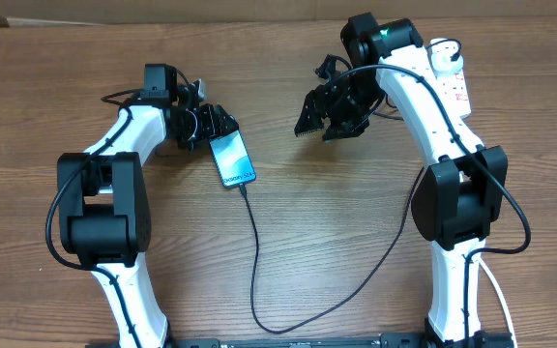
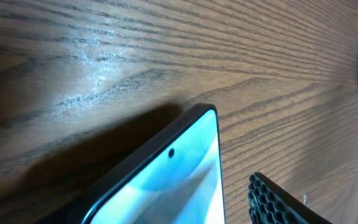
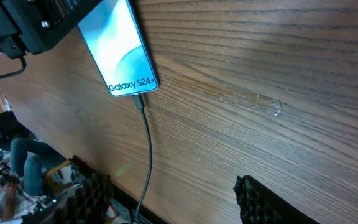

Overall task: Plug charger to phone and switch on socket
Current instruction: 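Lower the phone flat onto the table with the left gripper and release, then move the right gripper to the white power strip's switch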

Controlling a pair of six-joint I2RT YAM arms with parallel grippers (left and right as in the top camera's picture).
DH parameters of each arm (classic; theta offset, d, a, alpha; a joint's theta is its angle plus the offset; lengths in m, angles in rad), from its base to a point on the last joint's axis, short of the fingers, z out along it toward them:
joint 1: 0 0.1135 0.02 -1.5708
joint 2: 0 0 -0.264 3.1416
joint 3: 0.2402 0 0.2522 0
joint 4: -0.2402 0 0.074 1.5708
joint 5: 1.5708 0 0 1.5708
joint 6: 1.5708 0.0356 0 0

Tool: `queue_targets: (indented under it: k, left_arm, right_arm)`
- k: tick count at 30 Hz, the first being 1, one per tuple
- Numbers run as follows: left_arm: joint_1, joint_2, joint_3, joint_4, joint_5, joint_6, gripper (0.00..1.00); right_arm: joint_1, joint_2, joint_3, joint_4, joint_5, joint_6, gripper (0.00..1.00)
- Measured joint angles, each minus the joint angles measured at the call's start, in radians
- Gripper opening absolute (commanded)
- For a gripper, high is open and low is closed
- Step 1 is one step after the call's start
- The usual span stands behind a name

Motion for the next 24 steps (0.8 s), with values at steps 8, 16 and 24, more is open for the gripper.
queue_targets:
  k: [8,16,24]
  left_arm:
    - [-0.005,0.000,0.006,-0.008,-0.034,0.000,0.64]
    - [-0.010,-0.003,0.019,-0.028,-0.103,0.000,0.64]
    - [-0.010,-0.009,0.092,-0.217,-0.273,0.001,0.68]
  right_arm:
    - [0.000,0.000,0.000,0.000,0.000,0.000,0.65]
    - [0.000,0.000,0.000,0.000,0.000,0.000,0.65]
    - [0.000,0.000,0.000,0.005,0.000,-0.002,0.55]
